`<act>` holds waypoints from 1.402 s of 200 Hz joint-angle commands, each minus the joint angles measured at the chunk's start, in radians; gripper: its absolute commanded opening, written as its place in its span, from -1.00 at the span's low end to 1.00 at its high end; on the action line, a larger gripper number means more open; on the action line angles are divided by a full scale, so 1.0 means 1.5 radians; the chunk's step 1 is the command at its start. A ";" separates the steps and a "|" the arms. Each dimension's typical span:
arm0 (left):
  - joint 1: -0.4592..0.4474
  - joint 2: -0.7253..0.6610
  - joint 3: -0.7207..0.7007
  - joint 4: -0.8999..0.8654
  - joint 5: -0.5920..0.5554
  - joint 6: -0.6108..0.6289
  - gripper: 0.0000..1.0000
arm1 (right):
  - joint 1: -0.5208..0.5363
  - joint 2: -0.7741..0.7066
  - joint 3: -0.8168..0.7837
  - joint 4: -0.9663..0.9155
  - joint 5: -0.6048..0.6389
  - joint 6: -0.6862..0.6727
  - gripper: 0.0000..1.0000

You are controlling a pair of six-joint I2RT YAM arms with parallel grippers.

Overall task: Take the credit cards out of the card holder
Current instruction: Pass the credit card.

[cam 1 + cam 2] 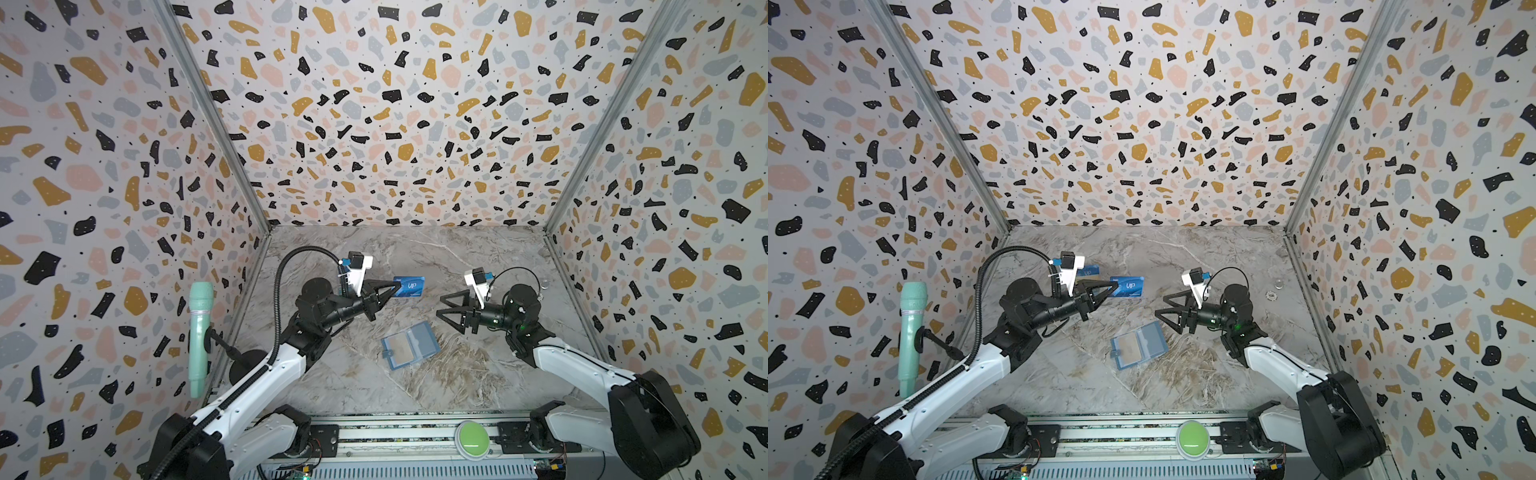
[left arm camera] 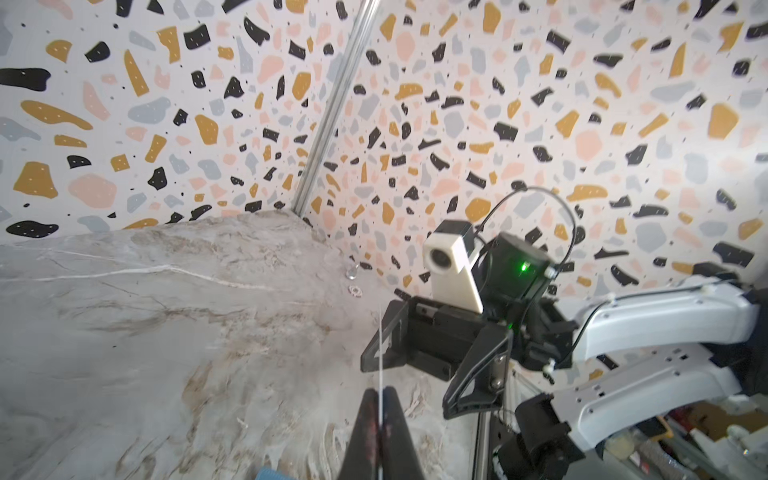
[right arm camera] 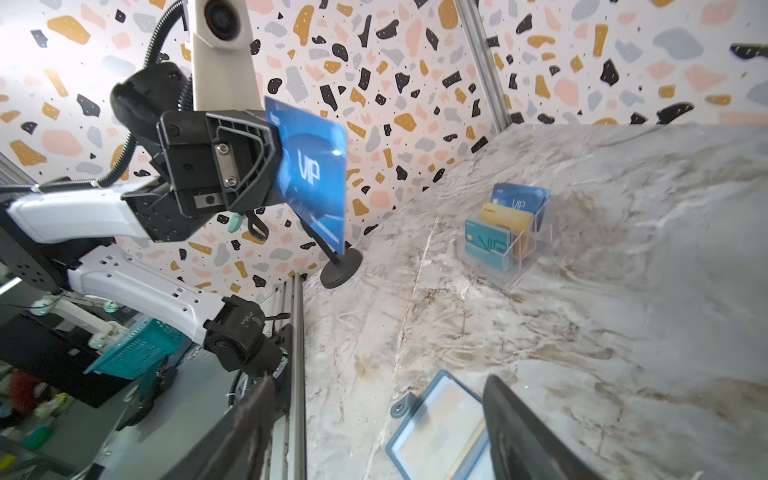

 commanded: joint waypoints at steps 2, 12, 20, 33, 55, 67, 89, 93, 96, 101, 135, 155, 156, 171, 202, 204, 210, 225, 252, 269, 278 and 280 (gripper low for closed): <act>0.004 0.003 -0.014 0.186 -0.016 -0.103 -1.00 | 0.024 0.033 0.011 0.268 0.012 0.143 0.39; 0.004 0.001 -0.022 0.207 -0.016 -0.113 -1.00 | 0.040 0.051 0.022 0.301 0.014 0.153 0.34; 0.004 -0.002 -0.030 0.221 -0.017 -0.122 -1.00 | 0.053 0.065 0.034 0.310 0.013 0.157 0.34; 0.004 -0.008 -0.033 0.221 -0.017 -0.121 -1.00 | 0.072 0.085 0.051 0.353 0.013 0.163 0.34; 0.004 -0.019 -0.040 0.218 -0.018 -0.120 -1.00 | 0.087 0.119 0.068 0.420 0.011 0.197 0.29; 0.004 -0.026 -0.044 0.217 -0.018 -0.119 -1.00 | 0.089 0.135 0.075 0.456 0.013 0.222 0.23; 0.004 -0.033 -0.056 0.218 -0.020 -0.120 -1.00 | 0.090 0.157 0.090 0.478 0.017 0.240 0.06; 0.004 -0.034 -0.059 0.220 -0.020 -0.122 -1.00 | 0.091 0.159 0.092 0.478 0.018 0.241 0.04; 0.004 -0.035 -0.062 0.222 -0.019 -0.124 -1.00 | 0.091 0.160 0.094 0.478 0.018 0.242 0.03; 0.004 -0.035 -0.064 0.224 -0.019 -0.126 -1.00 | 0.092 0.164 0.097 0.479 0.018 0.242 0.01; 0.004 -0.049 -0.089 0.225 -0.020 -0.129 -1.00 | 0.092 0.174 0.117 0.477 0.015 0.249 -0.14; 0.004 -0.055 -0.097 0.224 -0.021 -0.131 -1.00 | 0.095 0.180 0.132 0.466 0.011 0.249 -0.29; 0.004 -0.055 -0.098 0.224 -0.021 -0.131 -1.00 | 0.096 0.181 0.132 0.465 0.011 0.250 -0.30; 0.004 -0.058 -0.102 0.225 -0.022 -0.133 -1.00 | 0.100 0.189 0.143 0.455 0.005 0.249 -0.40; 0.004 -0.066 -0.106 0.226 -0.023 -0.134 -1.00 | 0.108 0.199 0.151 0.448 -0.004 0.254 -0.52; 0.004 -0.065 -0.106 0.226 -0.023 -0.134 -1.00 | 0.109 0.199 0.151 0.449 -0.004 0.254 -0.53; 0.004 -0.067 -0.106 0.226 -0.022 -0.134 -1.00 | 0.109 0.199 0.151 0.447 -0.004 0.254 -0.55; 0.004 -0.068 -0.104 0.225 -0.020 -0.134 -1.00 | 0.109 0.197 0.152 0.439 -0.005 0.250 -0.61; 0.004 -0.067 -0.103 0.220 -0.018 -0.131 -1.00 | 0.109 0.191 0.156 0.421 -0.015 0.248 -0.79; 0.004 -0.063 -0.102 0.209 -0.009 -0.123 -1.00 | 0.108 0.187 0.159 0.407 -0.019 0.244 -1.00; 0.004 -0.063 -0.099 0.193 -0.004 -0.113 -1.00 | 0.108 0.185 0.160 0.400 -0.024 0.240 -1.00; 0.004 -0.063 -0.097 0.188 -0.002 -0.110 -1.00 | 0.108 0.185 0.161 0.398 -0.025 0.240 -1.00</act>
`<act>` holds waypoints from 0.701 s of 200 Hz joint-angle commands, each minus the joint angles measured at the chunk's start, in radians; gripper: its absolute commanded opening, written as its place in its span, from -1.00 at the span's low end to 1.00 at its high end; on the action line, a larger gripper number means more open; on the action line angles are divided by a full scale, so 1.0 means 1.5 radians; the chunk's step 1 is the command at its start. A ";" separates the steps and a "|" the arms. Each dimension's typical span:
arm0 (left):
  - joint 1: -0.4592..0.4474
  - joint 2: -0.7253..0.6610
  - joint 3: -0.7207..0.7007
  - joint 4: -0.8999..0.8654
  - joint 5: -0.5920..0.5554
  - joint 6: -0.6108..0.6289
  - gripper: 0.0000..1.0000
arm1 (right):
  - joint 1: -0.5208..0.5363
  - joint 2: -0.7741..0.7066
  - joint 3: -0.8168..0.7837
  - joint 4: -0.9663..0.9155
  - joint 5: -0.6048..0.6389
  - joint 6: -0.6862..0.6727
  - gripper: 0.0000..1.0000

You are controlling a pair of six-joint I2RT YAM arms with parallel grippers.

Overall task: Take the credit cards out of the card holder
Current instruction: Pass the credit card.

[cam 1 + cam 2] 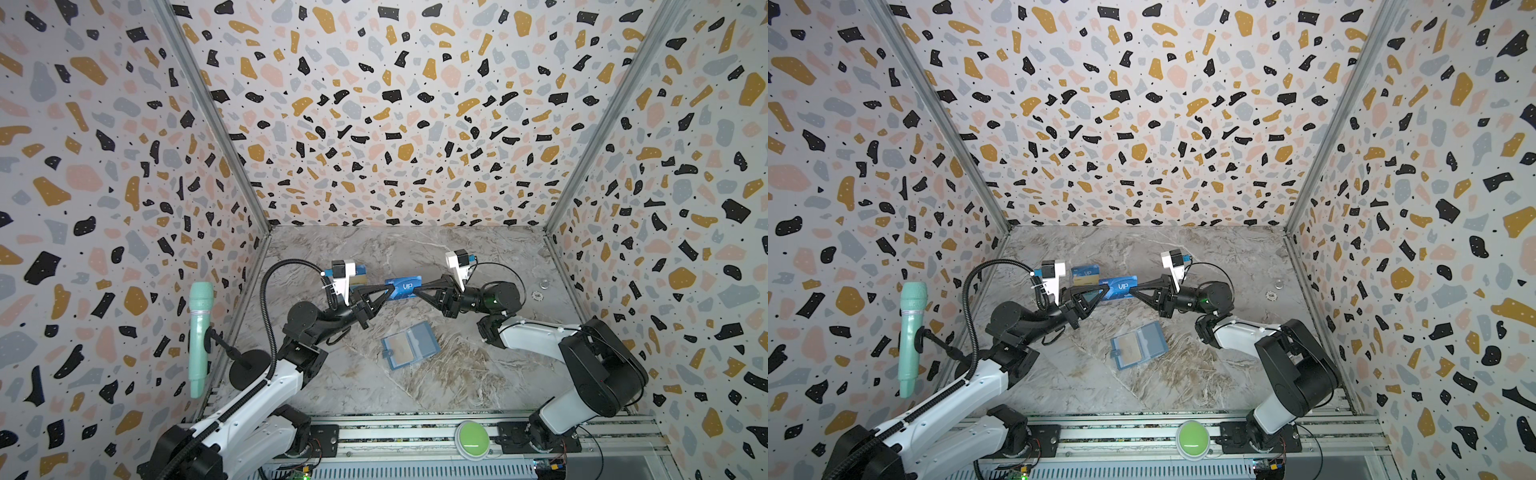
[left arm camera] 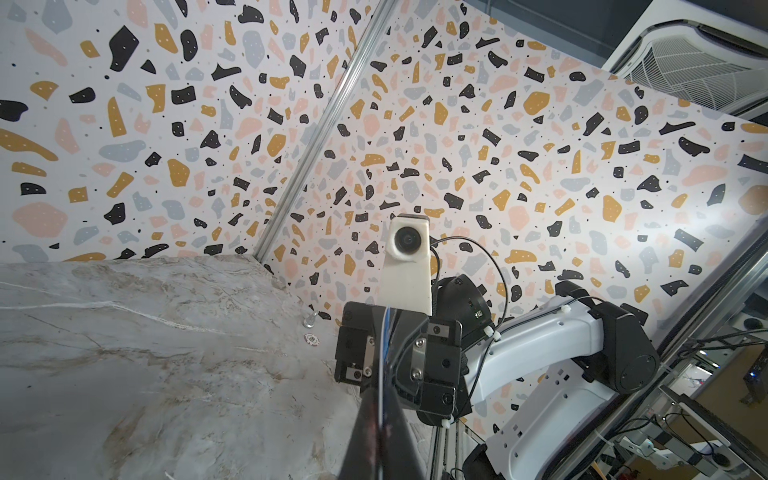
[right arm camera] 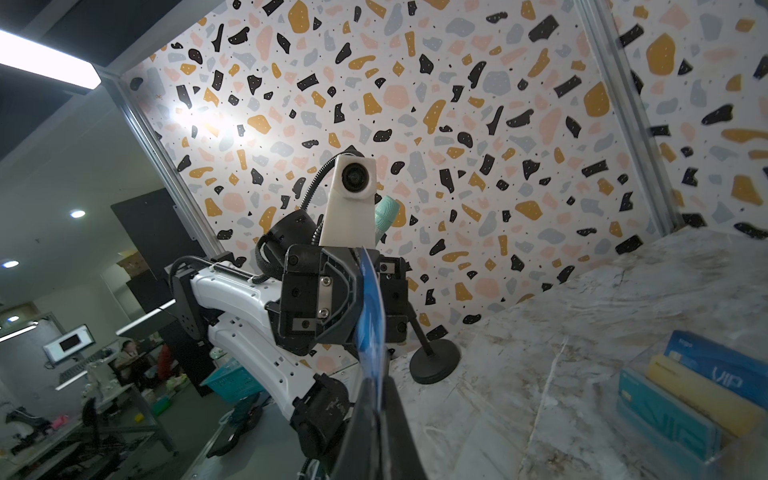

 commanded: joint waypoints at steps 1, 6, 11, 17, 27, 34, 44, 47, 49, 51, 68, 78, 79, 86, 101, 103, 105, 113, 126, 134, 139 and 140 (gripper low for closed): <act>0.004 -0.005 0.006 0.004 0.018 0.024 -0.99 | 0.002 -0.022 0.025 -0.014 -0.021 -0.007 -1.00; 0.004 -0.005 0.011 -0.012 0.020 0.031 -0.93 | 0.002 -0.026 0.026 -0.019 -0.026 -0.009 -1.00; 0.004 -0.005 0.016 -0.032 0.024 0.041 -0.86 | 0.000 -0.028 0.027 -0.027 -0.031 -0.010 -1.00; 0.003 -0.008 0.024 -0.057 0.027 0.057 -0.72 | -0.002 -0.034 0.027 -0.039 -0.038 -0.015 -1.00; 0.004 -0.014 0.041 -0.112 0.029 0.087 -0.42 | -0.009 -0.046 0.026 -0.068 -0.048 -0.025 -1.00; 0.003 -0.020 0.055 -0.160 0.029 0.120 -0.23 | -0.015 -0.058 0.026 -0.113 -0.056 -0.043 -1.00; 0.004 -0.027 0.080 -0.249 0.019 0.182 -0.10 | -0.027 -0.081 0.028 -0.199 -0.069 -0.091 -1.00; 0.004 -0.029 0.090 -0.280 0.013 0.202 -0.07 | -0.030 -0.090 0.028 -0.232 -0.071 -0.108 -1.00; 0.004 -0.030 0.095 -0.297 0.008 0.214 -0.05 | -0.032 -0.096 0.029 -0.253 -0.072 -0.123 -1.00; 0.004 -0.030 0.100 -0.318 0.003 0.228 -0.03 | -0.035 -0.101 0.030 -0.276 -0.072 -0.137 -1.00; 0.003 -0.030 0.144 -0.450 -0.040 0.313 0.16 | -0.050 -0.151 0.053 -0.519 -0.072 -0.296 -1.00; 0.005 -0.024 0.168 -0.511 -0.062 0.357 0.21 | -0.054 -0.172 0.075 -0.661 -0.070 -0.387 -1.00; 0.005 -0.023 0.171 -0.518 -0.063 0.361 0.21 | -0.054 -0.174 0.077 -0.673 -0.070 -0.394 -1.00; 0.004 -0.018 0.189 -0.559 -0.073 0.394 0.22 | -0.055 -0.185 0.091 -0.749 -0.069 -0.448 -1.00; 0.003 -0.003 0.218 -0.620 -0.082 0.442 0.24 | -0.055 -0.206 0.112 -0.884 -0.061 -0.535 -1.00; 0.004 -0.001 0.221 -0.627 -0.082 0.449 0.24 | -0.056 -0.209 0.114 -0.897 -0.061 -0.542 -1.00; 0.004 0.001 0.226 -0.634 -0.083 0.454 0.24 | -0.056 -0.212 0.116 -0.908 -0.060 -0.551 -1.00; 0.004 0.011 0.242 -0.661 -0.081 0.472 0.24 | -0.056 -0.222 0.120 -0.949 -0.062 -0.575 -1.00; 0.004 0.031 0.271 -0.703 -0.049 0.503 0.23 | -0.055 -0.230 0.133 -1.012 -0.063 -0.614 -1.00; 0.003 0.044 0.289 -0.731 -0.018 0.524 0.23 | -0.055 -0.230 0.139 -1.041 -0.067 -0.631 -1.00; 0.003 0.051 0.300 -0.746 0.000 0.535 0.23 | -0.056 -0.230 0.144 -1.061 -0.069 -0.643 -1.00; 0.003 0.053 0.302 -0.750 0.003 0.538 0.23 | -0.055 -0.229 0.144 -1.064 -0.069 -0.646 -1.00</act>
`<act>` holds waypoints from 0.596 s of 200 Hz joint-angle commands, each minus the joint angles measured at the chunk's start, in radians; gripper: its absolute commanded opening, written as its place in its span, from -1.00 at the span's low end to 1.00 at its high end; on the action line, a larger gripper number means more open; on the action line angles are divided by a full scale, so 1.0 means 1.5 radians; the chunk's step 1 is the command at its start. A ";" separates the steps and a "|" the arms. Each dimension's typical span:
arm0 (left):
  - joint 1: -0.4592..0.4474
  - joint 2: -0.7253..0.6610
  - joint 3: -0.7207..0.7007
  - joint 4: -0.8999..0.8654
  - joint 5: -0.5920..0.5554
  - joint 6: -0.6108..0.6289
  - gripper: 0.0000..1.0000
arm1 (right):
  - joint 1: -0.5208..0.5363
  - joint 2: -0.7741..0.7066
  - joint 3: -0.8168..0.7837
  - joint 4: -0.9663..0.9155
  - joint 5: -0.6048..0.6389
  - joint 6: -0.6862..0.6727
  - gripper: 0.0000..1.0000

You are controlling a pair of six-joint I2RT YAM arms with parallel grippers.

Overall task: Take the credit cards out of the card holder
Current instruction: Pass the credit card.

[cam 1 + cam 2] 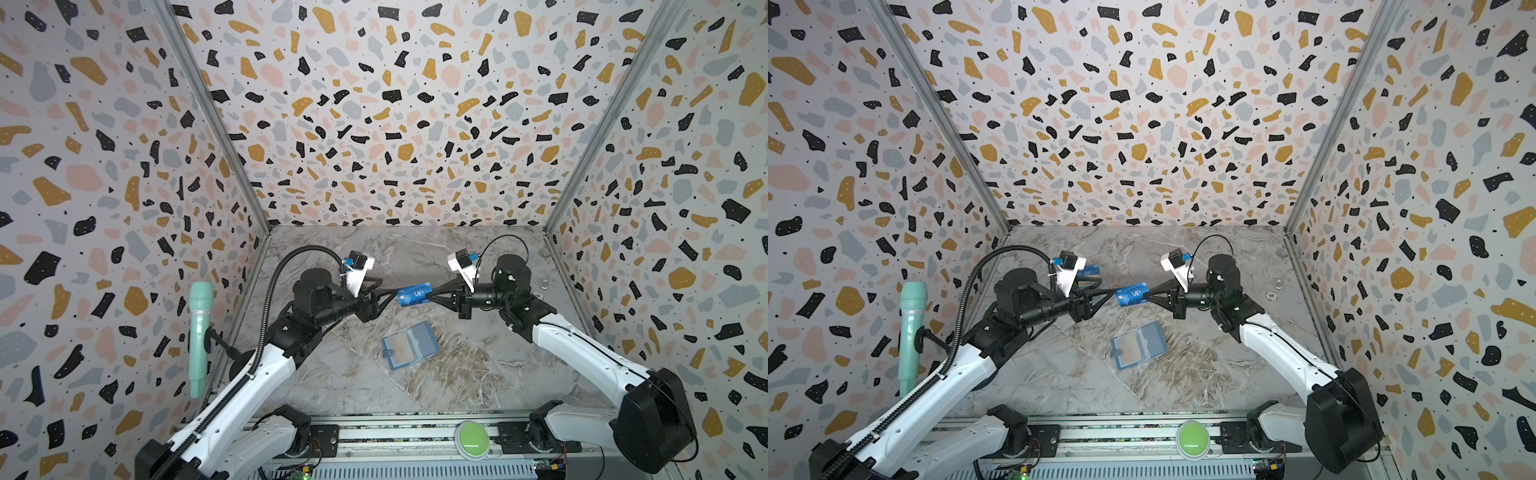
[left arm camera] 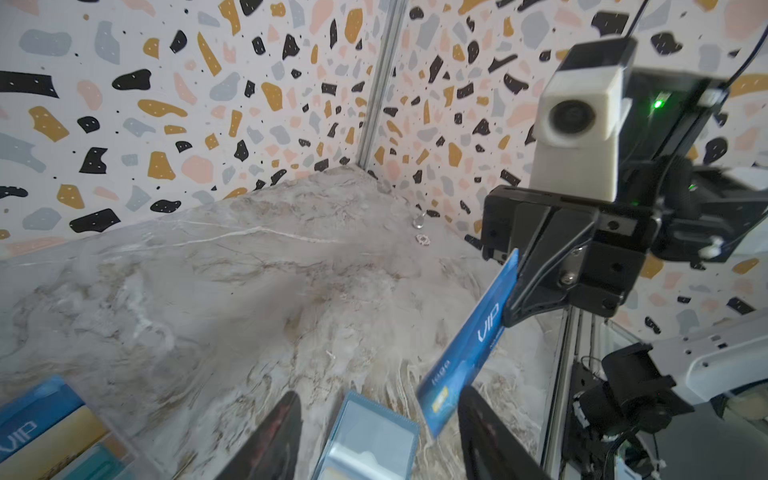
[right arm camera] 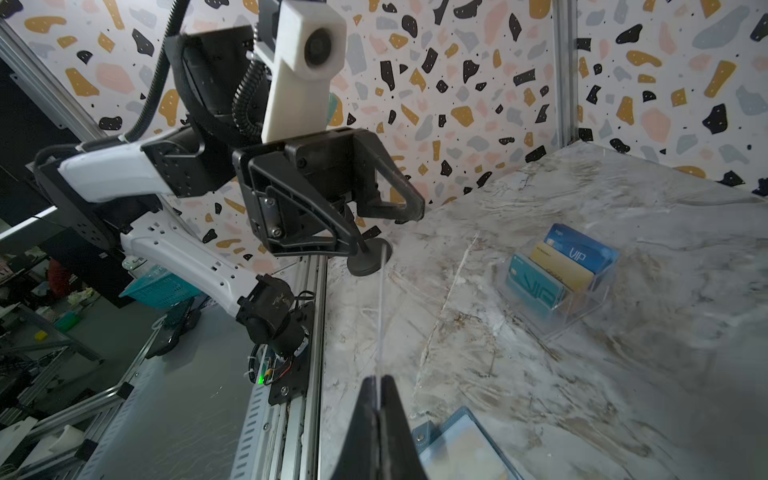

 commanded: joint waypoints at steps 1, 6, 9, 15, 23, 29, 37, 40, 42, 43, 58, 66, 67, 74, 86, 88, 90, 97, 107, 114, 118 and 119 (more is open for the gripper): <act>0.001 0.029 0.053 -0.131 0.065 0.109 0.23 | 0.001 -0.012 0.031 -0.213 -0.015 -0.137 -1.00; 0.002 0.036 0.065 -0.149 0.079 0.124 0.23 | 0.001 -0.010 0.036 -0.227 -0.015 -0.146 -1.00; 0.002 0.040 0.072 -0.160 0.087 0.134 0.23 | 0.001 -0.009 0.040 -0.236 -0.016 -0.151 -1.00; 0.001 0.047 0.085 -0.183 0.104 0.154 0.23 | 0.001 -0.007 0.044 -0.250 -0.020 -0.161 -1.00; 0.001 0.055 0.099 -0.216 0.126 0.182 0.23 | 0.001 -0.002 0.051 -0.269 -0.030 -0.176 -1.00; 0.001 0.060 0.110 -0.239 0.140 0.201 0.23 | 0.002 0.001 0.056 -0.281 -0.035 -0.185 -1.00; 0.001 0.066 0.122 -0.266 0.156 0.224 0.23 | 0.002 0.005 0.059 -0.286 -0.043 -0.191 -1.00; 0.000 0.068 0.125 -0.275 0.164 0.233 0.23 | 0.003 0.007 0.060 -0.289 -0.047 -0.192 -1.00; 0.000 0.070 0.127 -0.281 0.169 0.239 0.23 | 0.003 0.008 0.061 -0.291 -0.050 -0.195 -1.00; -0.001 0.071 0.128 -0.284 0.171 0.242 0.23 | 0.003 0.009 0.062 -0.292 -0.050 -0.196 -1.00; -0.004 0.082 0.135 -0.325 0.204 0.283 0.22 | 0.009 0.020 0.068 -0.299 -0.056 -0.206 -1.00; -0.006 0.088 0.134 -0.335 0.214 0.294 0.21 | 0.013 0.026 0.073 -0.303 -0.057 -0.210 -1.00; -0.007 0.088 0.134 -0.336 0.214 0.295 0.21 | 0.014 0.026 0.073 -0.304 -0.057 -0.212 -1.00; -0.011 0.093 0.131 -0.342 0.219 0.303 0.20 | 0.018 0.032 0.079 -0.309 -0.058 -0.215 -1.00; -0.016 0.098 0.128 -0.348 0.222 0.310 0.18 | 0.028 0.040 0.088 -0.318 -0.058 -0.225 -1.00; -0.017 0.099 0.127 -0.348 0.223 0.311 0.17 | 0.030 0.042 0.089 -0.318 -0.058 -0.227 -1.00; -0.018 0.100 0.126 -0.349 0.223 0.313 0.17 | 0.032 0.043 0.091 -0.320 -0.058 -0.229 -1.00; -0.020 0.102 0.123 -0.348 0.224 0.316 0.14 | 0.036 0.045 0.096 -0.322 -0.058 -0.233 -1.00; -0.022 0.103 0.116 -0.339 0.230 0.316 0.08 | 0.039 0.049 0.099 -0.320 -0.058 -0.233 -1.00; -0.022 0.104 0.112 -0.332 0.236 0.316 0.06 | 0.041 0.051 0.100 -0.313 -0.058 -0.231 -1.00; -0.022 0.104 0.110 -0.329 0.240 0.316 0.05 | 0.042 0.052 0.100 -0.310 -0.058 -0.229 -1.00; -0.022 0.104 0.108 -0.328 0.240 0.315 0.05 | 0.043 0.053 0.101 -0.309 -0.058 -0.229 -1.00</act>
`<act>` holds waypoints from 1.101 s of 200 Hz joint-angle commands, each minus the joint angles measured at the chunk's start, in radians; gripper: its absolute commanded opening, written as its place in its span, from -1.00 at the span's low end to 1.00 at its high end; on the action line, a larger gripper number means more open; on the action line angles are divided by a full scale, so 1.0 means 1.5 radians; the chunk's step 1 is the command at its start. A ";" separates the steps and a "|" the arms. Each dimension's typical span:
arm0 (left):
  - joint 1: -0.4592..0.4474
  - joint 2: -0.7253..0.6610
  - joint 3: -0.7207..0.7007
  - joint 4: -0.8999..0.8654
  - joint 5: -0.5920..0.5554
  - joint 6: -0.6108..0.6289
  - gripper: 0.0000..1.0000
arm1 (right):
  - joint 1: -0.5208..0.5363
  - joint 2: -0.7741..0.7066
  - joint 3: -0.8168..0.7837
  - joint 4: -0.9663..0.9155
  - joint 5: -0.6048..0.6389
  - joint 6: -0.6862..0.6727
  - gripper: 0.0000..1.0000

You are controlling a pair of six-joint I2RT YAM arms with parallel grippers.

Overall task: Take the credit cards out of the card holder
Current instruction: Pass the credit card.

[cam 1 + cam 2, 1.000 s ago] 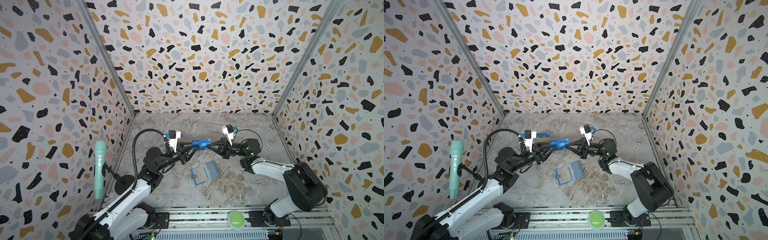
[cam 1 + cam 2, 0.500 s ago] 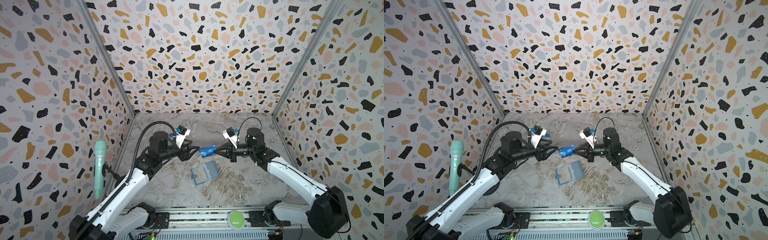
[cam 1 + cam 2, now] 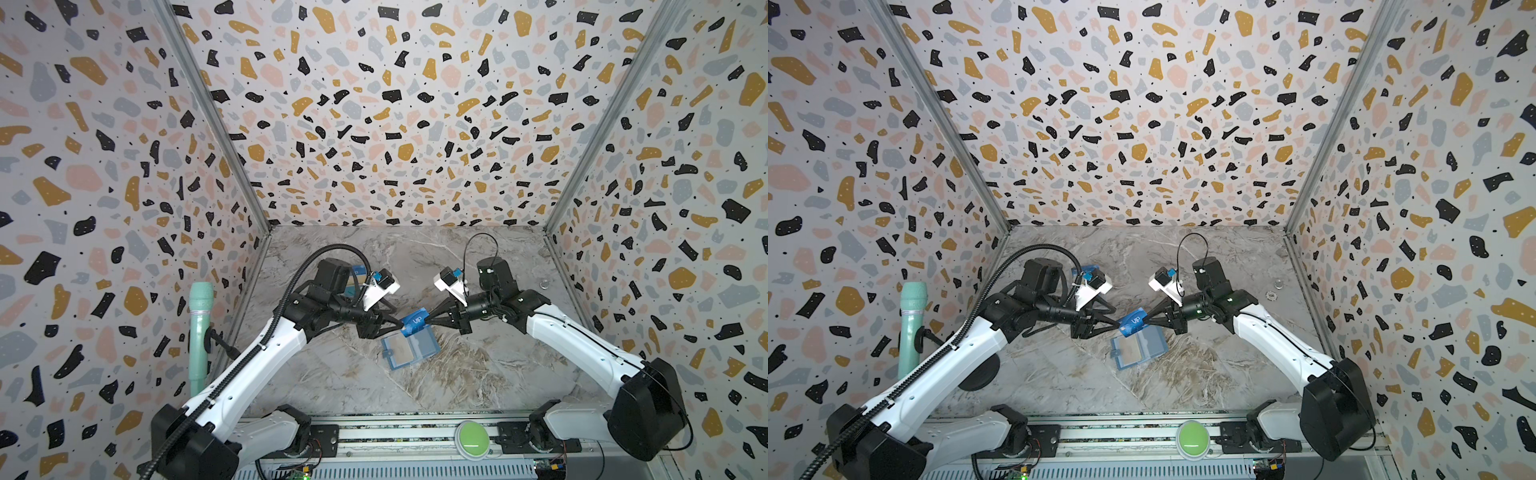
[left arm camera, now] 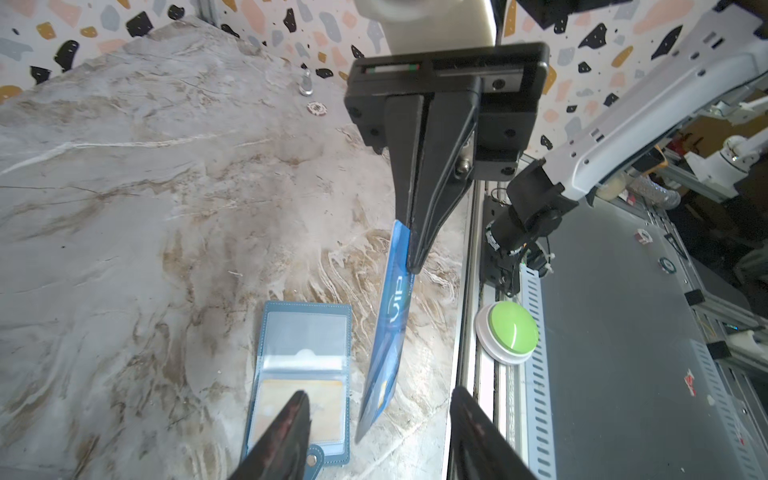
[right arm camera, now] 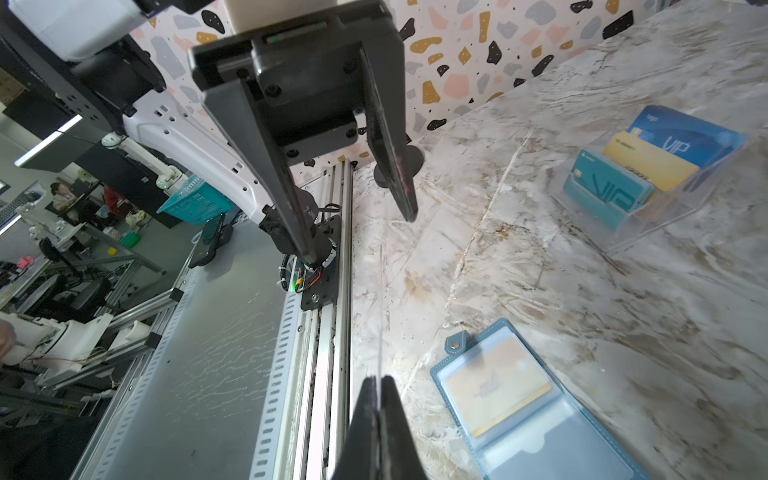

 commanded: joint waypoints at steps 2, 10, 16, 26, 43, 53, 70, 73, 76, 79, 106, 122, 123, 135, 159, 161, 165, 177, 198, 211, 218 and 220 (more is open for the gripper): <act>-0.005 -0.001 -0.011 -0.003 0.042 0.030 0.04 | 0.010 -0.002 0.026 -0.012 -0.019 -0.021 -1.00; -0.005 0.000 -0.014 0.003 0.046 0.030 0.02 | 0.014 0.000 0.028 -0.014 -0.019 -0.024 -1.00; -0.005 0.001 -0.014 0.005 0.047 0.028 0.01 | 0.016 0.002 0.031 -0.017 -0.020 -0.029 -1.00; -0.006 0.003 -0.013 0.007 0.049 0.029 -0.02 | 0.022 0.003 0.033 -0.022 -0.020 -0.036 -1.00; -0.005 0.009 -0.009 0.004 0.049 0.026 -0.09 | 0.028 0.000 0.035 -0.021 -0.020 -0.039 -1.00; -0.005 0.013 -0.006 -0.001 0.053 0.028 -0.14 | 0.028 -0.002 0.034 -0.015 -0.020 -0.037 -1.00; -0.005 0.016 -0.007 -0.001 0.066 0.028 -0.19 | 0.033 -0.004 0.034 -0.011 -0.019 -0.036 -1.00; -0.005 0.016 -0.008 -0.002 0.068 0.029 -0.20 | 0.033 -0.003 0.035 -0.010 -0.019 -0.036 -1.00; -0.005 0.016 -0.008 -0.002 0.070 0.029 -0.21 | 0.033 -0.003 0.036 -0.011 -0.018 -0.036 -1.00; -0.005 0.017 -0.007 -0.003 0.071 0.030 -0.22 | 0.034 -0.003 0.037 -0.012 -0.017 -0.036 -1.00; -0.005 0.016 -0.008 -0.005 0.089 0.033 -0.35 | 0.044 0.002 0.044 -0.026 -0.007 -0.044 -1.00; -0.005 0.016 -0.007 -0.004 0.099 0.033 -0.38 | 0.047 0.006 0.047 -0.030 -0.003 -0.047 -1.00; -0.005 0.016 -0.007 -0.005 0.099 0.033 -0.38 | 0.047 0.006 0.047 -0.030 -0.003 -0.047 -1.00; -0.006 0.017 -0.009 -0.004 0.100 0.032 -0.44 | 0.048 0.005 0.047 -0.029 -0.002 -0.046 -1.00; -0.005 0.020 -0.015 -0.007 0.105 0.033 -0.55 | 0.049 -0.001 0.045 -0.016 0.007 -0.038 -1.00; -0.005 0.021 -0.015 -0.007 0.107 0.033 -0.56 | 0.049 -0.001 0.045 -0.015 0.008 -0.037 -1.00; -0.005 0.021 -0.017 -0.008 0.109 0.034 -0.56 | 0.048 -0.003 0.045 -0.013 0.010 -0.036 -1.00; -0.005 0.021 -0.021 -0.010 0.110 0.035 -0.59 | 0.049 -0.002 0.045 -0.008 0.010 -0.034 -1.00; -0.005 0.018 -0.025 -0.008 0.106 0.035 -0.63 | 0.049 0.001 0.048 -0.009 0.010 -0.031 -1.00; -0.005 0.019 -0.024 -0.007 0.107 0.032 -0.70 | 0.049 0.005 0.050 -0.012 0.014 -0.033 -1.00; -0.005 0.020 -0.026 -0.003 0.109 0.029 -0.72 | 0.048 0.006 0.051 -0.014 0.014 -0.033 -1.00; -0.006 0.020 -0.026 -0.003 0.110 0.029 -0.73 | 0.048 0.005 0.051 -0.014 0.014 -0.033 -1.00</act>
